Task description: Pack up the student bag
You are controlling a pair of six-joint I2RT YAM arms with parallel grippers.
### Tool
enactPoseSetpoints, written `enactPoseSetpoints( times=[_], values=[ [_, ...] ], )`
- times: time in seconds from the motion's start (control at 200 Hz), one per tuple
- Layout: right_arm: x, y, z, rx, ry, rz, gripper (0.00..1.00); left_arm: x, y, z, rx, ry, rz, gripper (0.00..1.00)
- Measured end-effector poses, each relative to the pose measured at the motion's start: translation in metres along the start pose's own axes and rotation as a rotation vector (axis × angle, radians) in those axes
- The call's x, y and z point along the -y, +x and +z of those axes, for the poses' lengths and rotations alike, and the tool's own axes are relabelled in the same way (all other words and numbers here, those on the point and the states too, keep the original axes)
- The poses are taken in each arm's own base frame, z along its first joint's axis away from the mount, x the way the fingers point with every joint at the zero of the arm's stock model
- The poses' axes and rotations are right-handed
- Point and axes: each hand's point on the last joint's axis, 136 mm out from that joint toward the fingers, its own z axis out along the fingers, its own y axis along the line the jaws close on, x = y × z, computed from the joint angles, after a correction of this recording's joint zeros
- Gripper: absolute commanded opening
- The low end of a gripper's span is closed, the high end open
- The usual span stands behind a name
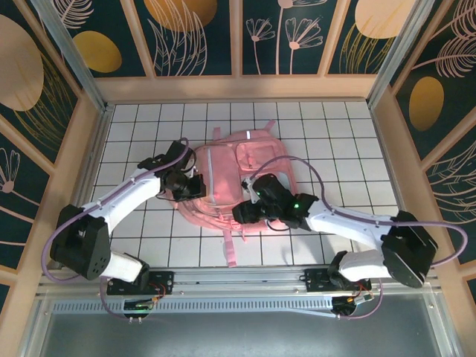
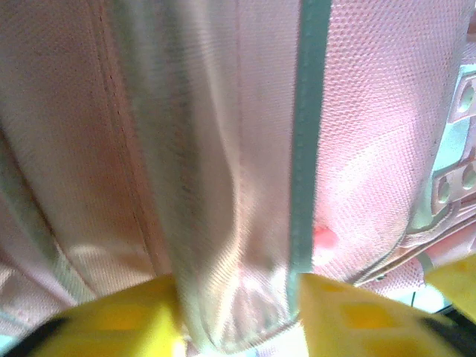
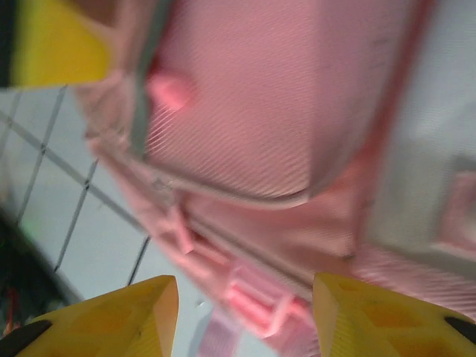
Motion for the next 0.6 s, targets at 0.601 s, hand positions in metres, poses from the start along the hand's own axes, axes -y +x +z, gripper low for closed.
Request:
enactPoseSetpoints(
  times=[0.601],
  values=[
    [0.179, -0.039, -0.087, 0.205, 0.317, 0.507, 0.76, -0.040, -0.092, -0.047, 0.300, -0.322, 0.020, 0.99]
  ],
)
